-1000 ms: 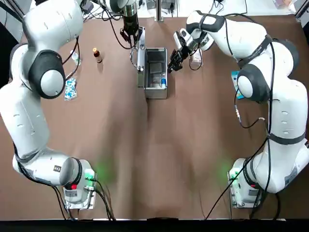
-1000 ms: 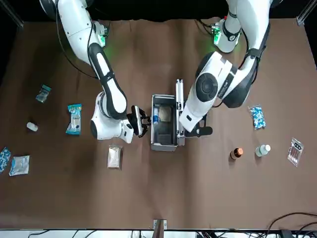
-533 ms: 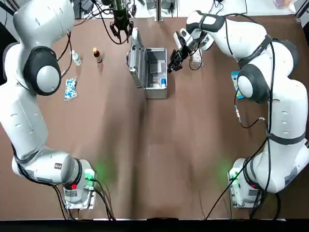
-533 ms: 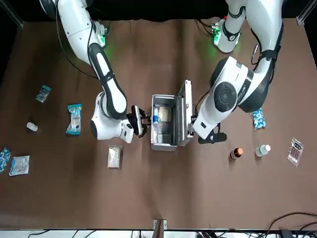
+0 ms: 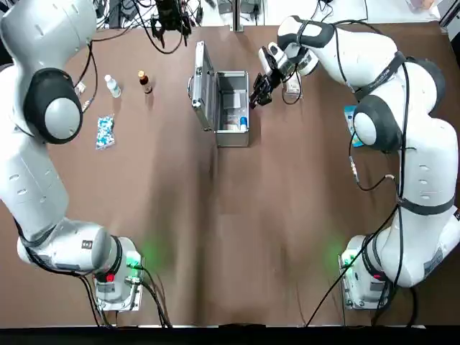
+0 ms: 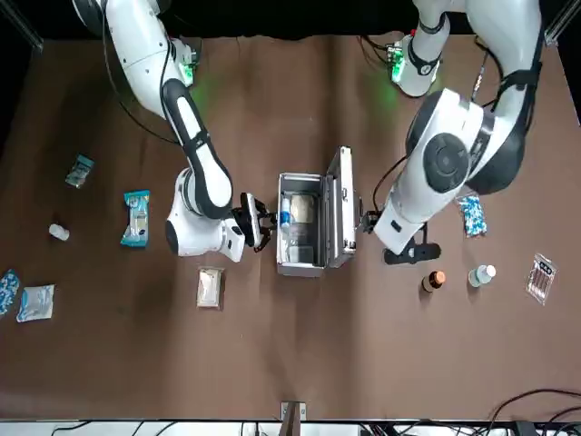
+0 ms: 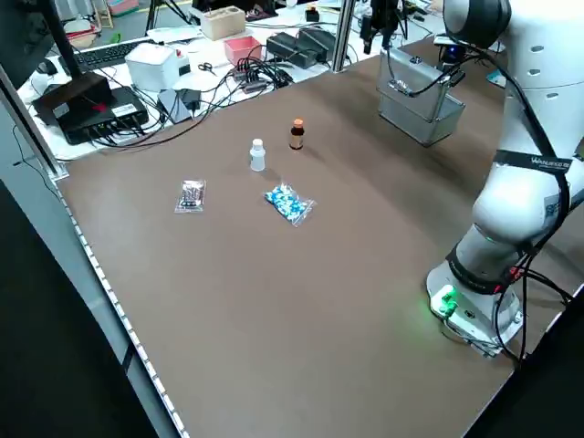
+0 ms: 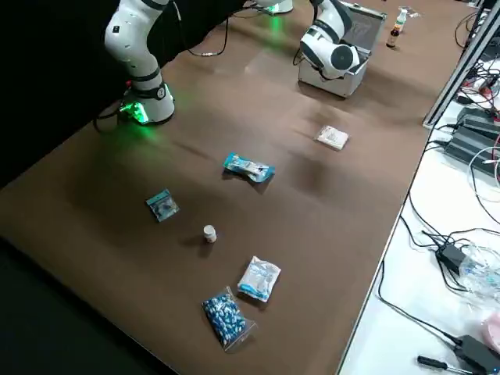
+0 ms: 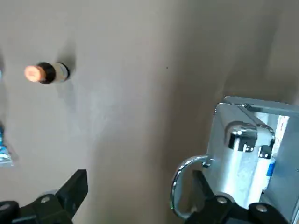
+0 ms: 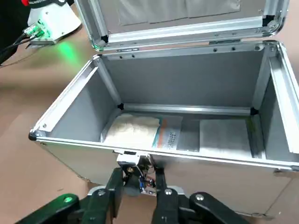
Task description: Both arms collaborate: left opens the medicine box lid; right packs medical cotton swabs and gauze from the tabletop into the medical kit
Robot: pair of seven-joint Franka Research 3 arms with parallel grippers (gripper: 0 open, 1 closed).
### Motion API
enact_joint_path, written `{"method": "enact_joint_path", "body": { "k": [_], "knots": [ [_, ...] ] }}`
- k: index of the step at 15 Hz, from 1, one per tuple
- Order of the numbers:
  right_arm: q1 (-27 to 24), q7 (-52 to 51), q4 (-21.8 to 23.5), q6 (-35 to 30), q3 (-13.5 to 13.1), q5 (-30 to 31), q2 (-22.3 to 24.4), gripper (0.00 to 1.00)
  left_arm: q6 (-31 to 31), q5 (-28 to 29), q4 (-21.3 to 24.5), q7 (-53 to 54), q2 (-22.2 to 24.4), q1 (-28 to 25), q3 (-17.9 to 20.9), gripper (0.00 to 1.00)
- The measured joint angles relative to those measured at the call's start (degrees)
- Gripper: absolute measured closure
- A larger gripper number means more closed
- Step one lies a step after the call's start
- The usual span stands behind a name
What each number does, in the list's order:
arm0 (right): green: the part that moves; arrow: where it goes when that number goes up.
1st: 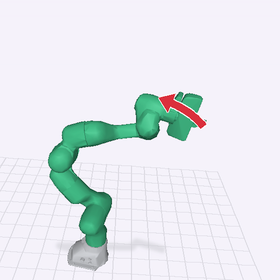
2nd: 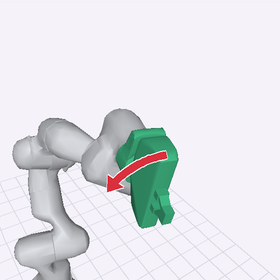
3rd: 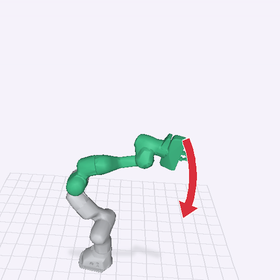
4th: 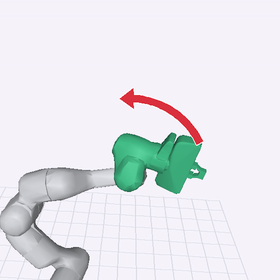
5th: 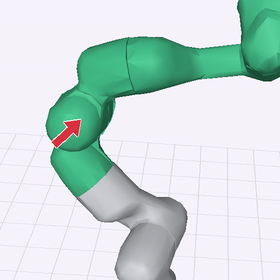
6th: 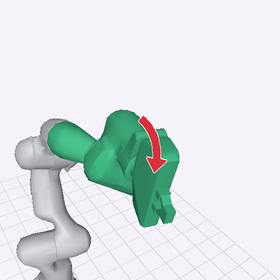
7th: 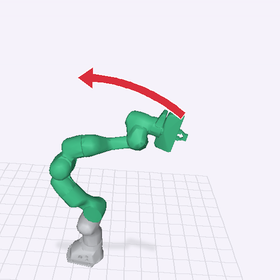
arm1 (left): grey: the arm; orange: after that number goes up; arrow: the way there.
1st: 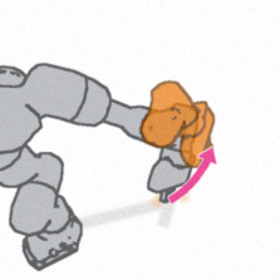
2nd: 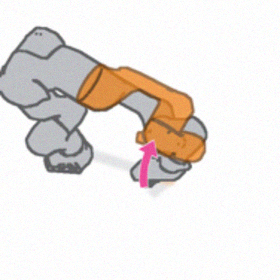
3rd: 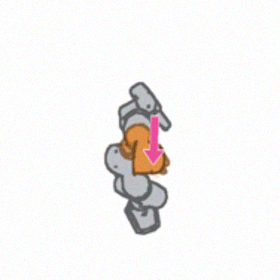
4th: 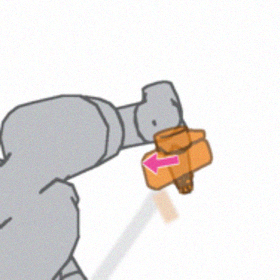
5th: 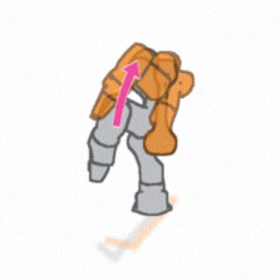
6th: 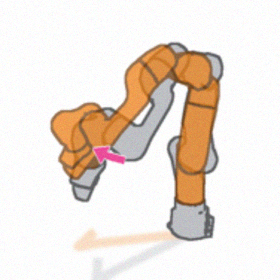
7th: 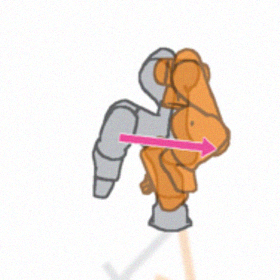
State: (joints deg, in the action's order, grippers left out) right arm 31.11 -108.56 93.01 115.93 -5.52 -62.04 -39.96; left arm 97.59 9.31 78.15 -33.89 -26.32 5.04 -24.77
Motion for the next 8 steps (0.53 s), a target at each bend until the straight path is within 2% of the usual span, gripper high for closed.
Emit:
{"method": "enact_joint_path", "body": {
  "k": [5,7,8],
  "knots": [
    [-0.04,-0.14,0.01,-0.2,0.0,0.0,0.0,0.64,-4.71,0.01,-0.1,9.4,5.39,-5.61,0.03,0.01],
    [-0.19,-0.25,0.27,-1.22,0.01,0.04,0.0,0.49,-5.55,0.01,-0.1,11.2,6.53,-7.06,0.02,0.01],
    [-0.32,-0.44,0.34,-1.45,0.03,0.03,0.0,0.46,-5.66,0.01,-0.1,11.53,6.96,-7.63,0.01,0.01]
  ]
}}
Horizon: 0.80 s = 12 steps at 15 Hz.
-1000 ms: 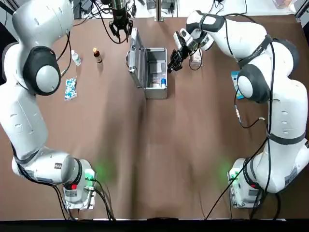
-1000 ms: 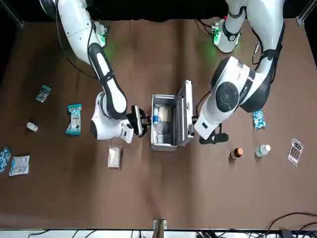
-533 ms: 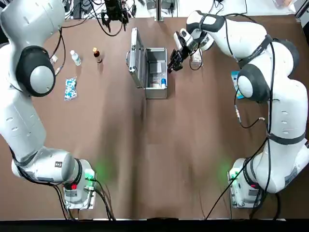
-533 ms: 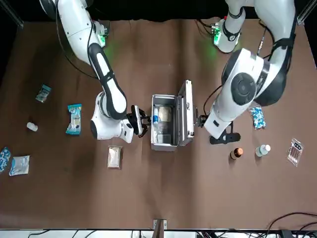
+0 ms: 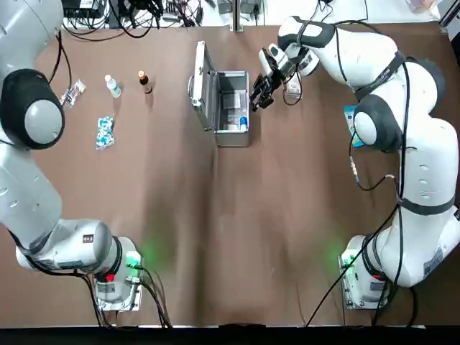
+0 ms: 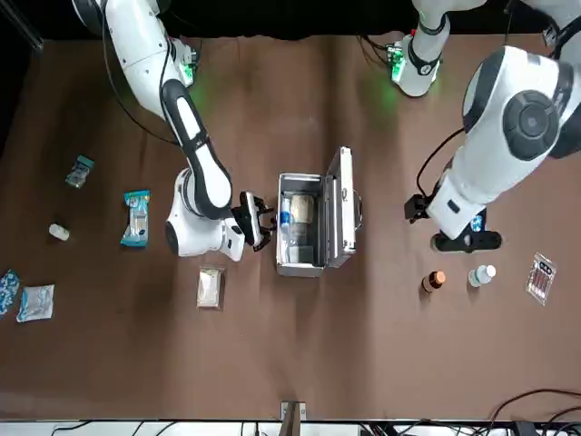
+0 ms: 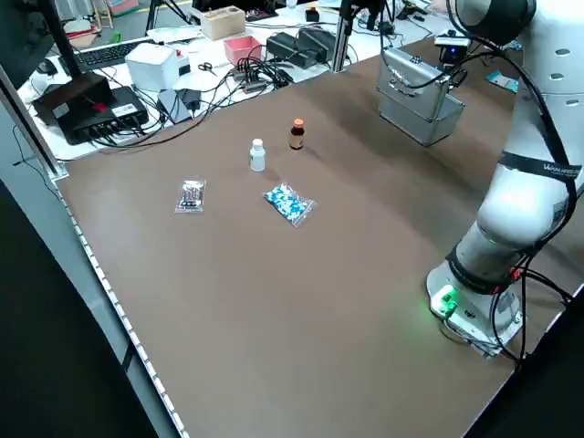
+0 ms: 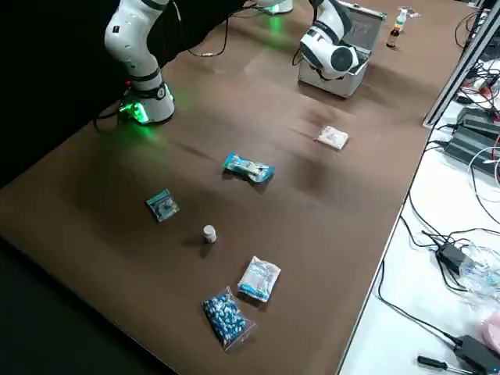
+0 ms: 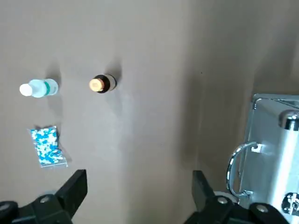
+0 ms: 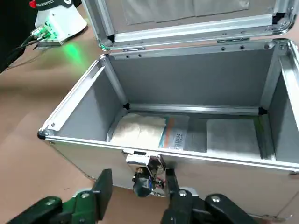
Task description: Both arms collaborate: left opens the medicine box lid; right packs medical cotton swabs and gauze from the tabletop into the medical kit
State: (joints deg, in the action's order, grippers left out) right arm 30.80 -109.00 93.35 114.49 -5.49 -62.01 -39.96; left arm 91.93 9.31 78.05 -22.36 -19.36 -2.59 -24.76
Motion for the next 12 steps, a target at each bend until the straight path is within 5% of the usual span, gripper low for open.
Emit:
{"method": "enact_joint_path", "body": {
  "k": [4,12],
  "knots": [
    [-0.27,-0.67,-0.01,-0.25,0.1,-0.03,0.06,0.29,-0.07,0.0,-0.03,0.3,1.4,-2.24,-0.01,0.01],
    [-1.9,-1.92,-0.13,-0.23,0.27,-0.09,0.22,0.15,-1.27,-0.4,-0.09,4.29,7.29,-5.9,1.57,0.01]
  ]
}}
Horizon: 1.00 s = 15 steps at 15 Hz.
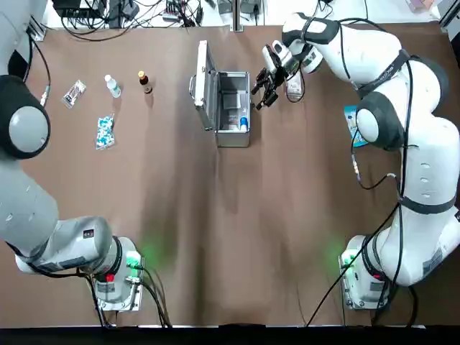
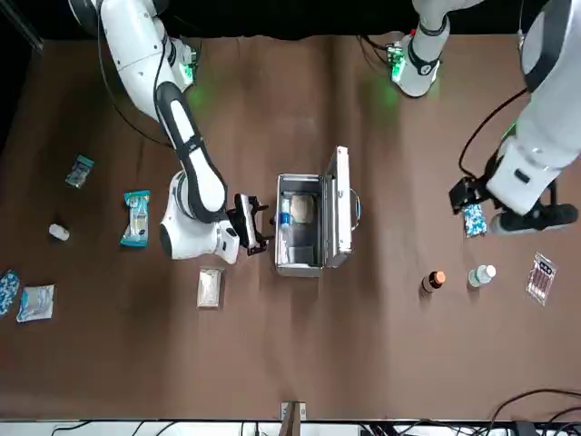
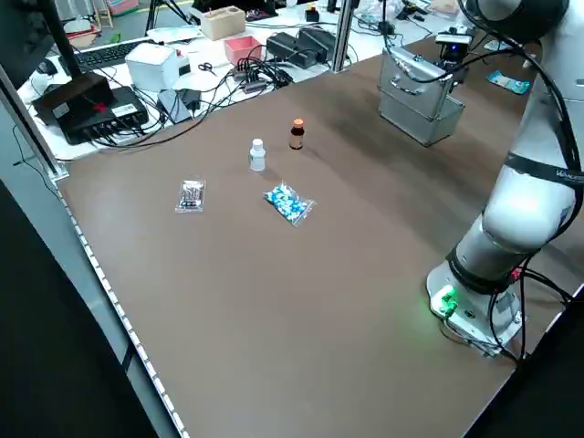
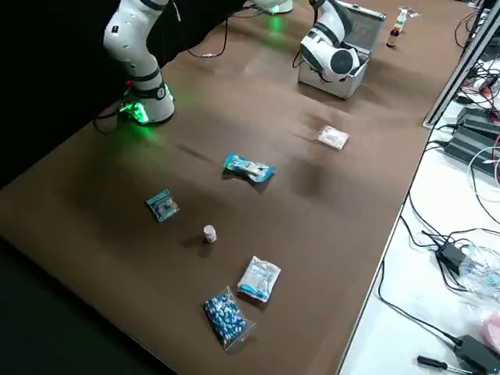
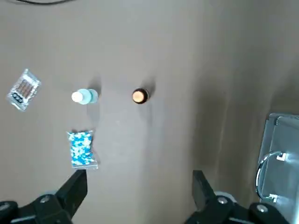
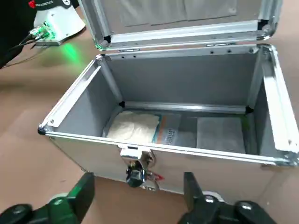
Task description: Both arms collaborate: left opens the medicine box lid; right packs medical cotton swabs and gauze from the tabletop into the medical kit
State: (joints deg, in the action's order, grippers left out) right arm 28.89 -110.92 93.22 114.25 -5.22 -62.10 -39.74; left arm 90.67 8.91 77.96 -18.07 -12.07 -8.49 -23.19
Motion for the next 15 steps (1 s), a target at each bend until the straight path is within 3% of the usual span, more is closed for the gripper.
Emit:
{"method": "enact_joint_path", "body": {
  "k": [4,8,12,15],
  "knots": [
    [-1.81,-0.29,-0.15,-0.62,0.02,0.14,0.09,0.02,-0.6,-6.29,0.0,4.57,3.58,3.03,8.75,0.01],
    [-5.45,-0.83,-1.75,-2.55,-0.01,3.47,0.57,0.02,-1.21,-8.99,0.08,12.65,5.85,8.53,18.47,0.01],
    [-7.38,0.91,-5.18,-4.59,-0.8,8.21,2.22,0.02,-1.44,-9.0,0.26,12.36,6.04,8.93,18.51,0.0],
    [-8.96,7.45,-8.85,-9.59,-2.01,9.61,4.18,0.02,-4.08,-9.0,0.28,12.28,6.04,8.94,18.53,0.0]
  ]
}}
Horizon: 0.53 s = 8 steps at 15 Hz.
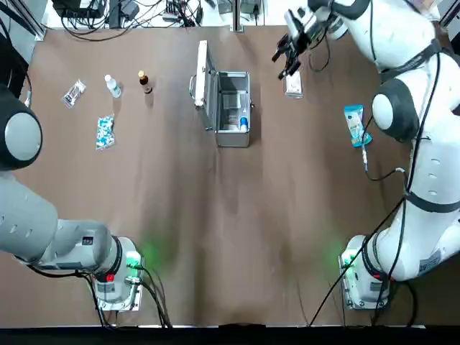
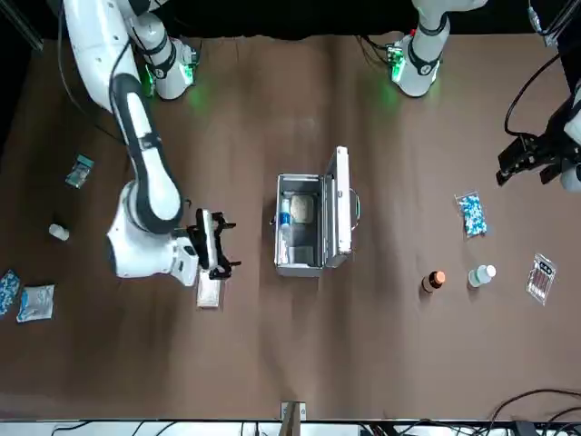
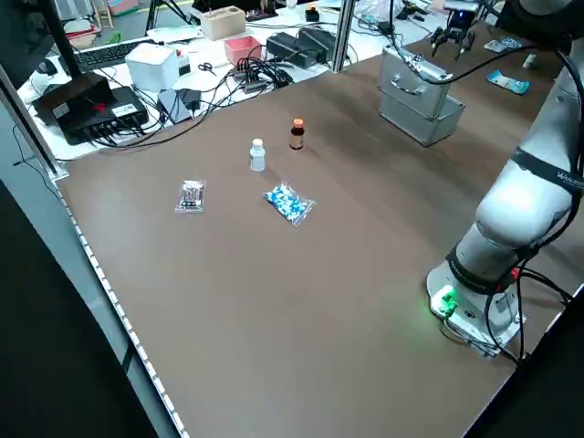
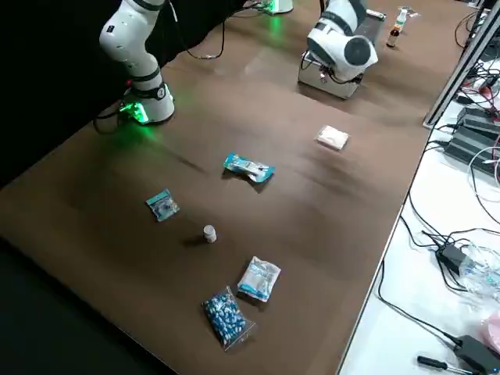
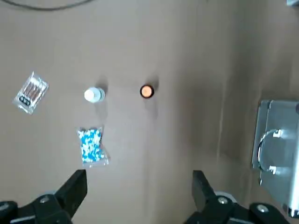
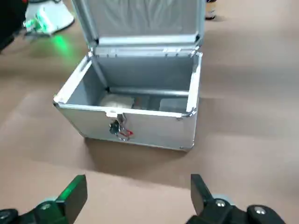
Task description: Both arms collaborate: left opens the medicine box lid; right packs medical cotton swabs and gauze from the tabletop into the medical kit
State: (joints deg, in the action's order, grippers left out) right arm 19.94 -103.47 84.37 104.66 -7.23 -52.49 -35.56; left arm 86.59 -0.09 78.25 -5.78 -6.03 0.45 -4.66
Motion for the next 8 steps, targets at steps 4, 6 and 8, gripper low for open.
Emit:
{"method": "enact_joint_path", "body": {
  "k": [4,6,8],
  "knots": [
    [-3.68,8.04,-6.84,-6.32,-0.3,3.38,0.97,0.03,-0.91,0.0,0.02,-0.01,0.0,0.19,-0.32,0.0],
    [-4.89,12.84,-10.14,-7.11,-0.31,6.31,1.6,0.04,-0.89,0.0,0.01,-0.13,0.0,0.34,-0.64,0.0],
    [-5.69,17.84,-11.58,-7.37,-0.32,7.85,3.19,0.06,-0.84,0.0,-0.02,-0.25,0.01,0.32,-0.71,0.0]
  ]
}}
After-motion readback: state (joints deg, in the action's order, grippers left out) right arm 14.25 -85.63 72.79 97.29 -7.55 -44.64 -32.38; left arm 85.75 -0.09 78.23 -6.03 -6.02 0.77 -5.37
